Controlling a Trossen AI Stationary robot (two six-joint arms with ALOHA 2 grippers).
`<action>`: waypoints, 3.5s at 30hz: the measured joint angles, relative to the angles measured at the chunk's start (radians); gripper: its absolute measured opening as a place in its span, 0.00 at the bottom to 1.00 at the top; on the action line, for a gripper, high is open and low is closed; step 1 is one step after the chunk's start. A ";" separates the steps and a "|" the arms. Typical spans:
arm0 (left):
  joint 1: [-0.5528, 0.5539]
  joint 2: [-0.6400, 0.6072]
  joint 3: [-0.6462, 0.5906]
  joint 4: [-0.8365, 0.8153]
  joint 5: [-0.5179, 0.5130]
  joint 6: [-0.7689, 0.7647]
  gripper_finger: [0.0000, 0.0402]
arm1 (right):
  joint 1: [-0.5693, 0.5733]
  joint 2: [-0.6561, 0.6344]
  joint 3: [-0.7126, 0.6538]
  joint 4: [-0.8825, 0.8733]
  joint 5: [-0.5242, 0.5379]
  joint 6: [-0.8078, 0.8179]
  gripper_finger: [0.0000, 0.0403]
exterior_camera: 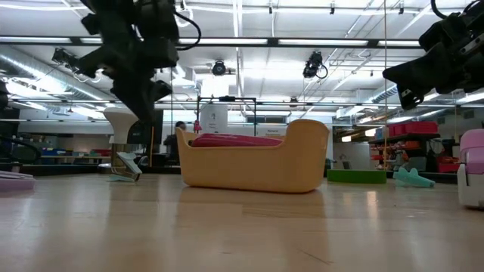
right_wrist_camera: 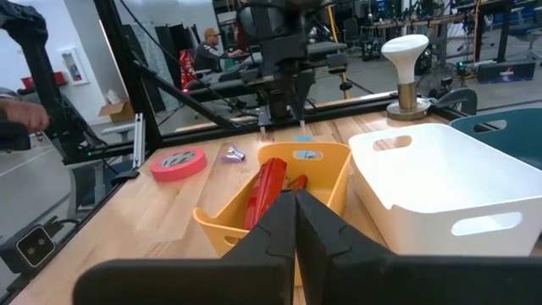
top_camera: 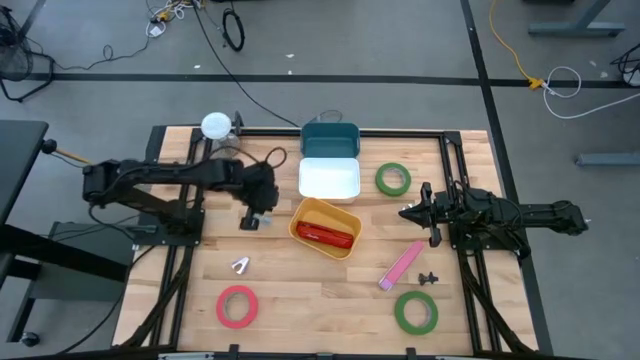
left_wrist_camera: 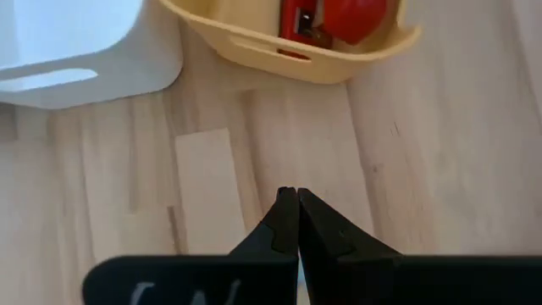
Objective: Pick and place Stapler, Stapler remover, tape
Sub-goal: Put the left blue stapler remover into the blue bin
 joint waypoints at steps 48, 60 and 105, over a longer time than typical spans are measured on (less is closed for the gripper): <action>-0.386 0.096 -0.080 -0.079 -0.452 -0.185 0.45 | 0.000 0.000 0.000 0.000 0.000 0.000 0.02; -0.383 0.124 -0.080 -0.041 -0.520 -0.165 0.36 | 0.000 0.000 0.000 0.000 0.000 0.000 0.02; -0.070 0.257 0.157 -0.208 -0.112 0.078 0.60 | 0.000 0.000 0.000 0.000 0.000 0.000 0.02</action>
